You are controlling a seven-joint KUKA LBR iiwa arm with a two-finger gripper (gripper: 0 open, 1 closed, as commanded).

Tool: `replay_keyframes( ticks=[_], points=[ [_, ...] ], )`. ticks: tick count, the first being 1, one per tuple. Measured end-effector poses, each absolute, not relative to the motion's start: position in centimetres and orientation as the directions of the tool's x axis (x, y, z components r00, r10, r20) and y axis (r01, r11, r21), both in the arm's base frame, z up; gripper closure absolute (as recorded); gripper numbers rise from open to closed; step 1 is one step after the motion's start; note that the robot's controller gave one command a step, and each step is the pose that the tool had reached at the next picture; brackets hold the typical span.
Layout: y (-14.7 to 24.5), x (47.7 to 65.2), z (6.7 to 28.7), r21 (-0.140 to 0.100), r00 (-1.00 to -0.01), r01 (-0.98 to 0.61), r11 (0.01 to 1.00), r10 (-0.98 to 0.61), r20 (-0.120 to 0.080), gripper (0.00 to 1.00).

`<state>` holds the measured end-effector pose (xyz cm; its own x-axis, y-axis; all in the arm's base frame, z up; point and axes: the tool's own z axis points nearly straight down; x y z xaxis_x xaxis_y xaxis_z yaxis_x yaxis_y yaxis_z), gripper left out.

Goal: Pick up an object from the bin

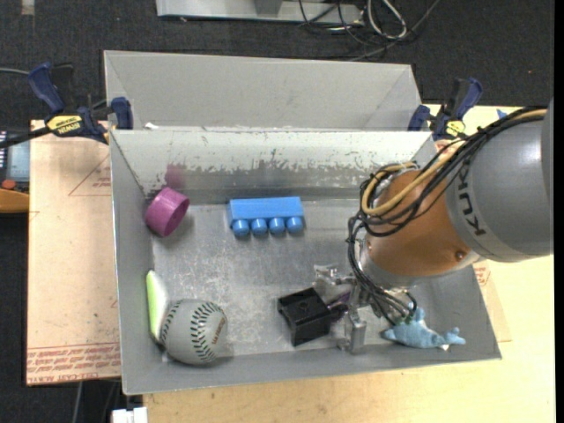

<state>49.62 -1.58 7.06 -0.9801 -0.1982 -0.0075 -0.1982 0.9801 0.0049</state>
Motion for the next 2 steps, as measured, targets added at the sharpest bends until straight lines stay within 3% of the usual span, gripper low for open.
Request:
replay_keyframes(
  ticks=[1,2],
  points=[
    [-5.1,50.93,11.24,0.007,-0.998,-0.055,0.998,-0.055,-0.009,1.0],
    [-5.09,50.93,11.24,0.007,-0.998,-0.055,0.998,-0.055,-0.009,1.0]
  ],
)
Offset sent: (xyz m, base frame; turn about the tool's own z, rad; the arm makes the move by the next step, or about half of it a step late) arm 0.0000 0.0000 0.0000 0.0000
